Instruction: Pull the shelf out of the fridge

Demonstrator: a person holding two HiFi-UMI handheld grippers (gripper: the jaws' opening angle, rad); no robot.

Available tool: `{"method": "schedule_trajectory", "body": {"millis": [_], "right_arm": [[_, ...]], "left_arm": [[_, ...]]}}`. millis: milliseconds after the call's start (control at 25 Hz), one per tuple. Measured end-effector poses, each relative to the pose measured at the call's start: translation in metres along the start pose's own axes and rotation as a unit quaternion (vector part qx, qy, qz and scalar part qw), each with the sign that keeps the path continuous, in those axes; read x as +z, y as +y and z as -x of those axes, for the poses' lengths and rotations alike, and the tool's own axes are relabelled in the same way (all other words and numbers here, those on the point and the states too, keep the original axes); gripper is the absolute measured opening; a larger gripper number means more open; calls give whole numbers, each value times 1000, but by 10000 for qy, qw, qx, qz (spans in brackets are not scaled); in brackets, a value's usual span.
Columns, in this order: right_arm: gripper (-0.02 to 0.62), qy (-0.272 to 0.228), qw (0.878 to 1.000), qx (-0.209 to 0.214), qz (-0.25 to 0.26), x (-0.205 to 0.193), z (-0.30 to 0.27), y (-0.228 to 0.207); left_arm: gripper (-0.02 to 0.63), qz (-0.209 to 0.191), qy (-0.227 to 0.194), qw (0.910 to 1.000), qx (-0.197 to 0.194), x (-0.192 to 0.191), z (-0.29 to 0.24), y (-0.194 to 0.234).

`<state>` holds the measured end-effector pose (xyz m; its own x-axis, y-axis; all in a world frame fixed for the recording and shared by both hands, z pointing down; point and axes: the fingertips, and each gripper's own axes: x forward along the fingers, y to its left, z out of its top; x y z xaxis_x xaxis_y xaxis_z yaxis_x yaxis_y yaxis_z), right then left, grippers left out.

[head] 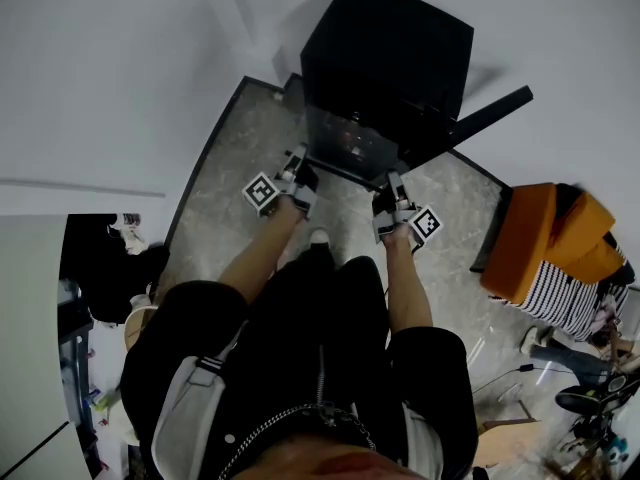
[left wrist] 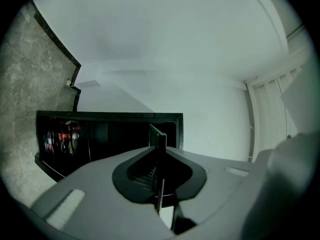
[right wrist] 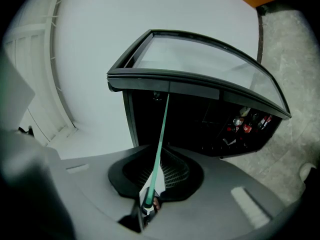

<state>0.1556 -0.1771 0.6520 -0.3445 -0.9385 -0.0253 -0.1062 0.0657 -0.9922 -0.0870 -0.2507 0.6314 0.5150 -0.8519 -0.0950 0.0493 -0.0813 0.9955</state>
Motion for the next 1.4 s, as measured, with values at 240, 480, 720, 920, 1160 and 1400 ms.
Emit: {"method": "schedule_trajectory", "body": {"millis": [240, 480, 720, 920, 1160, 1400], "right_arm": [[32, 148, 9998, 0, 157, -4, 12, 7], [35, 282, 9994, 77, 158, -15, 36, 17], [36, 402, 9988, 163, 238, -29, 60, 25], [37, 424, 9984, 198, 320, -40, 84, 29], [40, 521, 9976, 242, 379, -58, 117, 37], [41, 444, 9977, 341, 374, -76, 148, 47]], "left_arm": [[27, 21, -87, 9999, -60, -7, 17, -10], [29, -6, -208, 9997, -143, -20, 43, -22], [29, -55, -302, 9995, -104, -32, 77, -26], [29, -66, -318, 9991, -258, -43, 101, -37], [31, -124, -318, 9991, -252, -58, 138, -42], [31, -159, -305, 9989, -304, -71, 170, -55]]}}
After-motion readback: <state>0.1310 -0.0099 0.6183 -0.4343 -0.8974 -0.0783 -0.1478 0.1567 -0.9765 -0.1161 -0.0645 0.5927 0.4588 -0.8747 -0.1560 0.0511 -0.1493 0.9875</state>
